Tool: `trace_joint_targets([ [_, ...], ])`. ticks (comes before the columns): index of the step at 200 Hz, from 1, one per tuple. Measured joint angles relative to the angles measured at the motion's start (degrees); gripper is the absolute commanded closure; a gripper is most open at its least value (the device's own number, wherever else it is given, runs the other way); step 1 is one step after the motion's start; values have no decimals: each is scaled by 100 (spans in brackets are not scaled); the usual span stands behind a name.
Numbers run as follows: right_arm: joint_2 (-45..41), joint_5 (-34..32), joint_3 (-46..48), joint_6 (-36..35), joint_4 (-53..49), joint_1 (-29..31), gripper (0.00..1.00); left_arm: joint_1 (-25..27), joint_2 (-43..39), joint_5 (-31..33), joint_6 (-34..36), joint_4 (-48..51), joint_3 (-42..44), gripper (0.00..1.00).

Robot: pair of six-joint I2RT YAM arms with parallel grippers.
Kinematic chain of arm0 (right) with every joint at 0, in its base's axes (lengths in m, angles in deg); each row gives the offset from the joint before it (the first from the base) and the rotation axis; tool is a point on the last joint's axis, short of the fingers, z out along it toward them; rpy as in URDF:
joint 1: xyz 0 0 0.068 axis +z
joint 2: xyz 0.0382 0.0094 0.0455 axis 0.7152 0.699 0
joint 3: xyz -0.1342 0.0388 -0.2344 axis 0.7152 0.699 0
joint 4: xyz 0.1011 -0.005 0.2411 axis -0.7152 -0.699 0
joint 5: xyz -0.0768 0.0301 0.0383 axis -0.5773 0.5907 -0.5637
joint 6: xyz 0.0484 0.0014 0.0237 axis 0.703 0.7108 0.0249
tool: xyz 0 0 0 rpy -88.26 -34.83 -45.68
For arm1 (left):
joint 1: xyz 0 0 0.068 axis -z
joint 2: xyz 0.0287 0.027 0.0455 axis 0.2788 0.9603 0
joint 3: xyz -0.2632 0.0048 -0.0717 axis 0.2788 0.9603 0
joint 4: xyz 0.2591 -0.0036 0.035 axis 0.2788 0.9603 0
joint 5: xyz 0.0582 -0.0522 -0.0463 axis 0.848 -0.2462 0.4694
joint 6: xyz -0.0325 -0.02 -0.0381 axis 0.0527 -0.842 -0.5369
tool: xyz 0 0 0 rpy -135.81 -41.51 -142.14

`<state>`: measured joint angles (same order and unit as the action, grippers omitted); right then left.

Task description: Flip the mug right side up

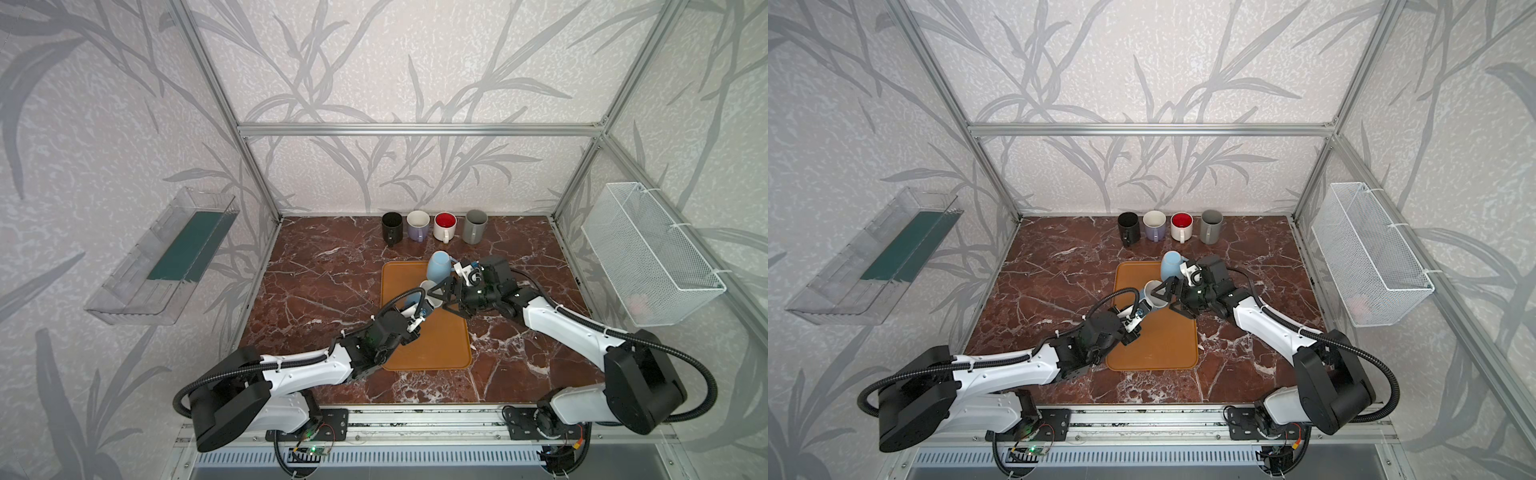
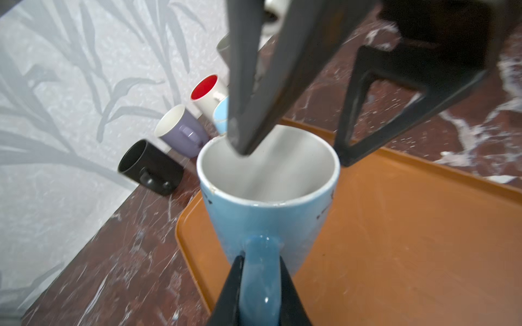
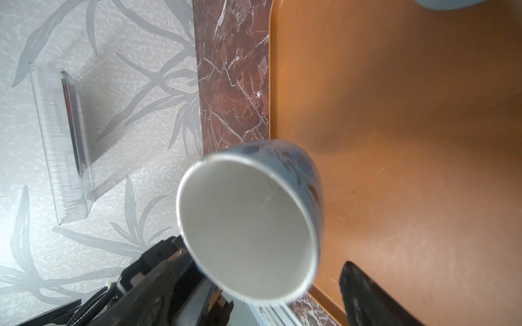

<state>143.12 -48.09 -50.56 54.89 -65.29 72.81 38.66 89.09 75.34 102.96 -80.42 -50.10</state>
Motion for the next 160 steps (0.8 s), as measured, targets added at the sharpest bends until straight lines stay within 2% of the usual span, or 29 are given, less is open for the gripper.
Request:
trace_joint_targets([
  [69,-236,15,72,-116,57,-190,8,-216,0,391,-341,17,28,100],
  [115,-728,-116,188,-393,-122,-337,8,-1209,0,374,-979,291,-76,100],
  [160,-1134,-304,490,-647,-271,-354,8,-2214,173,118,-1526,564,-662,100],
])
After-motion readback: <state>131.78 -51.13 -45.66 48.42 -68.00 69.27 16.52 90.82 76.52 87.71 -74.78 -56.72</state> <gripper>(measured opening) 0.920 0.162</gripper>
